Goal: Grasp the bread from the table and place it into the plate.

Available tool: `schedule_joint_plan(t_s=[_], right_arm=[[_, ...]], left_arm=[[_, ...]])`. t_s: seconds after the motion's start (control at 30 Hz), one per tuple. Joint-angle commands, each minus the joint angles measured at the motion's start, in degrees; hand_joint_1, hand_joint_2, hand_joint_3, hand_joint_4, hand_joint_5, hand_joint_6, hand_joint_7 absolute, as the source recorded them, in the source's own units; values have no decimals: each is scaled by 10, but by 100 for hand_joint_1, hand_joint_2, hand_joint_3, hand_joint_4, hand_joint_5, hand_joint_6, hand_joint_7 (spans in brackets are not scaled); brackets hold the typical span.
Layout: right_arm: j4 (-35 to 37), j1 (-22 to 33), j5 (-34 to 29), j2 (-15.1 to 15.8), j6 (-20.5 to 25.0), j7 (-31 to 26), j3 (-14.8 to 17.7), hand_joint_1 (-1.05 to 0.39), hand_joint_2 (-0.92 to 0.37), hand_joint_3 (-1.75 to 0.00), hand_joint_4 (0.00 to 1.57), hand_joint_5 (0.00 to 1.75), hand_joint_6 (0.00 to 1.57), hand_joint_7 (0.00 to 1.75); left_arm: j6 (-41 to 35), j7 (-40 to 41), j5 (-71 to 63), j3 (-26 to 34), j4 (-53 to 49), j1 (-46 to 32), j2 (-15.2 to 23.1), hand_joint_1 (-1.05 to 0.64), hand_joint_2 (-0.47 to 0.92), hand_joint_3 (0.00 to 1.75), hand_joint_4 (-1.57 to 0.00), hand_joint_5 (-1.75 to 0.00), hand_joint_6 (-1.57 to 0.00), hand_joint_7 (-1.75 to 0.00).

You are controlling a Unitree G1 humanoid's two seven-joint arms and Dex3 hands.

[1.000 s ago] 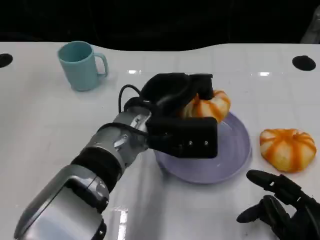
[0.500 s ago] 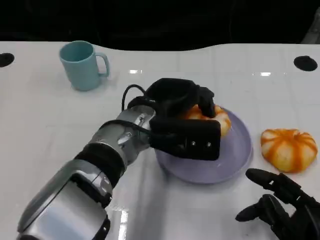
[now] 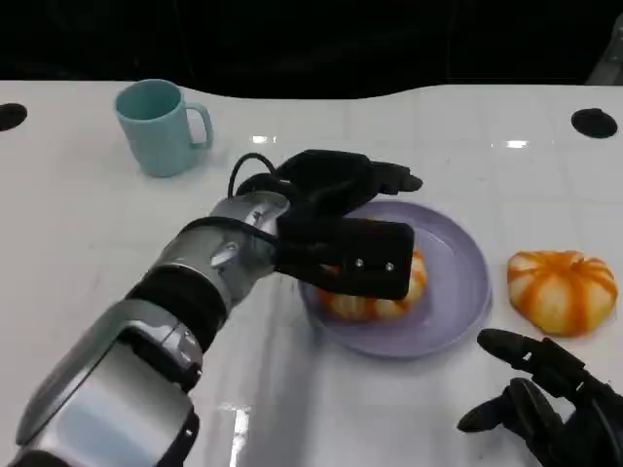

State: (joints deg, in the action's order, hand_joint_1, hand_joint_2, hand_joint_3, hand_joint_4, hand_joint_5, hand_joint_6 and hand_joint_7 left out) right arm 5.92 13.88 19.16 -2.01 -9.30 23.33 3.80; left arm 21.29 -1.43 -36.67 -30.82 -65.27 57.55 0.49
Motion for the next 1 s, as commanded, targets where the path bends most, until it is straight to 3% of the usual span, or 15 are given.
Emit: schedule_joint_plan(t_s=[0.03, 0.33, 0.47, 0.53, 0.6, 0.67, 0.8, 1.0], right_arm=[[4, -1, 4, 8, -6, 5, 6, -75, -92, -28, 70, 115, 82, 59], [-1, 2, -1, 7, -6, 0, 5, -75, -92, -28, 71, 115, 83, 60], [5, 0, 0, 8, -11, 4, 6, -75, -92, -29, 70, 115, 82, 59], [7, -2, 2, 8, -12, 5, 8, -75, -92, -30, 70, 115, 82, 59], [7, -2, 3, 7, -10, 4, 9, -75, -92, -29, 70, 115, 82, 60], [7, -2, 4, 7, -10, 4, 9, -75, -92, -29, 70, 115, 83, 60], [12, -4, 4, 11, -13, 9, 11, -75, -92, -29, 70, 114, 82, 59], [16, -7, 7, 11, -13, 15, 13, -76, -92, -29, 71, 114, 82, 59]], left_arm=[[8, -27, 14, 10, 21, 12, 22, -87, 92, 49, -27, -28, -40, -3], [19, -67, 60, 46, 83, -23, 53, -78, 92, 45, -34, -27, -45, -3], [33, -142, 238, 163, 175, -123, 52, -67, 92, 40, -43, -32, -51, -5], [16, -168, 291, 192, 217, -161, 49, -64, 92, 42, -49, -37, -54, -6], [1, -186, 320, 207, 247, -183, 48, -63, 92, 46, -47, -52, -55, -5], [-10, -193, 325, 210, 264, -191, 48, -62, 92, 47, -45, -58, -56, -5], [-185, -260, 519, 297, 390, -290, 19, -60, 92, 51, -46, -68, -58, -5], [-310, -244, 631, 350, 500, -363, -13, -59, 92, 47, -51, -104, -68, -10]])
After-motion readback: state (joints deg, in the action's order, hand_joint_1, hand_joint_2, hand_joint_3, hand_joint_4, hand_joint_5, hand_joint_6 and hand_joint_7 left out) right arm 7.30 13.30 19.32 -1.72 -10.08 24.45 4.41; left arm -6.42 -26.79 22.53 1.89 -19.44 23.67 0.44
